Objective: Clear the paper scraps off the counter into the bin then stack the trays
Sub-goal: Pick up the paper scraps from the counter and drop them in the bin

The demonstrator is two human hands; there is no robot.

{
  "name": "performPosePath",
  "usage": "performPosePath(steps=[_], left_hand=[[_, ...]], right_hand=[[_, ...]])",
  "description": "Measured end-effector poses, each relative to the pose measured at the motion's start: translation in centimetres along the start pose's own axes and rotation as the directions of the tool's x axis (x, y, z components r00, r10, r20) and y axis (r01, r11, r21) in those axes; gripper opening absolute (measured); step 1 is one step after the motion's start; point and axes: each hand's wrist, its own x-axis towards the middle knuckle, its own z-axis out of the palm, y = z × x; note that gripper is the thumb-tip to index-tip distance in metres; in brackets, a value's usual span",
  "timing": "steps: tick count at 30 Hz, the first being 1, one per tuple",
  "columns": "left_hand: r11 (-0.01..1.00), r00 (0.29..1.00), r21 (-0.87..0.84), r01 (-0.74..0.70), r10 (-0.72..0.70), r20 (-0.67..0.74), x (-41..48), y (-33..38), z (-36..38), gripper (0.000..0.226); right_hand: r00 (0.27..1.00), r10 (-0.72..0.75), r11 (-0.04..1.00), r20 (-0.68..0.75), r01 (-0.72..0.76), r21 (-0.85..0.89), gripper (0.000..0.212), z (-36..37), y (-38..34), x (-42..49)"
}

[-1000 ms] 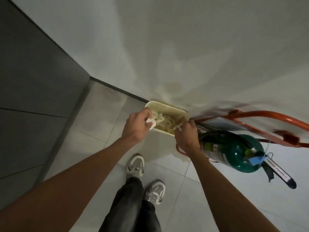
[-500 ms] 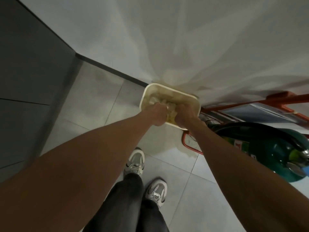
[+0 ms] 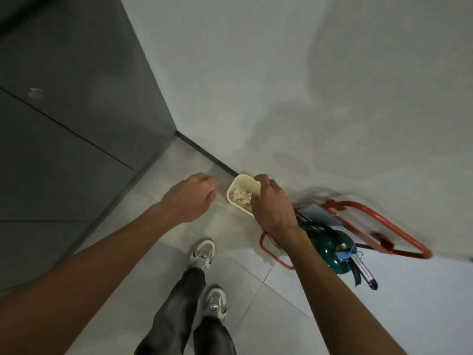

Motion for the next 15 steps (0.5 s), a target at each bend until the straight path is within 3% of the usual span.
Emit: performPosePath(steps=[7, 12, 15], left_hand=[[0.984, 0.923, -0.103, 0.144, -0.171, -0.344, -20.8, -0.3, -16.1, 0.046], [0.961, 0.798, -0.175, 0.212, -0.274, -0.537, -35.3, -1.1, -22.0, 0.042], [0.935, 0.68, -0.22, 0.277, -0.353, -0.643, -43.5, -2.3, -23.0, 0.043]], right_hand=[[0.957, -0.282, 0.958, -0.071, 0.284, 0.026, 0.043, -10.8, -15.6, -14.7], [0.865, -0.485, 0.873, -0.125, 0.486, -0.027, 0.045, -13.3, -25.8, -23.8], [0.786, -0.603, 0.797, -0.133, 0.6, -0.066, 0.046, -13.4, -31.6, -28.1]])
